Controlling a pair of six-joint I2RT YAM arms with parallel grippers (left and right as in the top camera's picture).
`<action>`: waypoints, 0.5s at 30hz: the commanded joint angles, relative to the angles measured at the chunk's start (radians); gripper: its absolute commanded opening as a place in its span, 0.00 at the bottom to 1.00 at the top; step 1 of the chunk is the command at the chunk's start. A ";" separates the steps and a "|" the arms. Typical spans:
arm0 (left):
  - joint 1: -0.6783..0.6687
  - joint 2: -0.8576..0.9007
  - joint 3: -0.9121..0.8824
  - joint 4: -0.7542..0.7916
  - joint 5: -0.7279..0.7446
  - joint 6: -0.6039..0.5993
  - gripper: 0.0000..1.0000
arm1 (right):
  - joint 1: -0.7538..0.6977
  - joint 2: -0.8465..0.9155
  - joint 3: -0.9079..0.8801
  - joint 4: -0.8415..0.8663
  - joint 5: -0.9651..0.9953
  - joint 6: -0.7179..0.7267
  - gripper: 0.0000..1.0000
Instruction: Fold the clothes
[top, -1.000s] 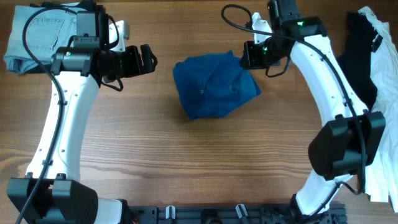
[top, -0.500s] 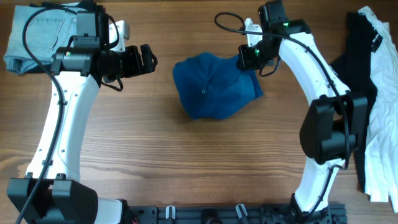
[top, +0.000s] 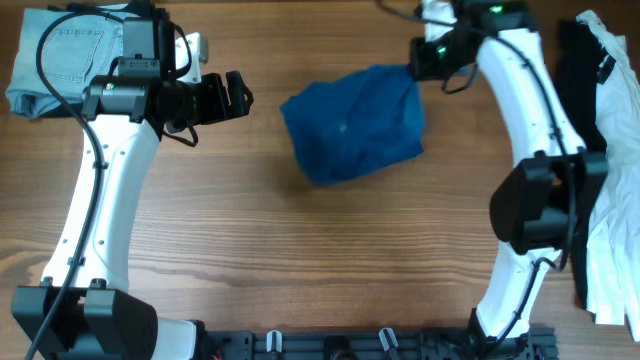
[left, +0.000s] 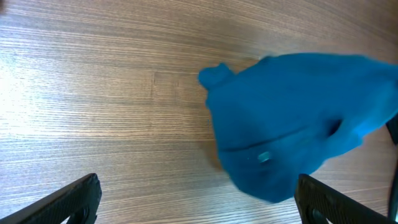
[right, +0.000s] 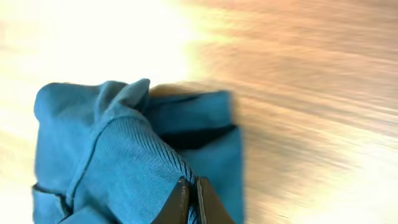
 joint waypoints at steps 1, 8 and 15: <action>-0.005 0.007 -0.008 0.000 -0.006 0.005 1.00 | -0.054 0.050 0.009 0.004 0.039 -0.023 0.04; -0.005 0.007 -0.008 -0.001 -0.006 0.005 1.00 | -0.059 0.189 0.002 -0.003 0.024 -0.024 0.04; -0.005 0.007 -0.008 0.000 -0.006 0.005 1.00 | -0.060 0.196 -0.013 -0.037 0.029 -0.019 0.94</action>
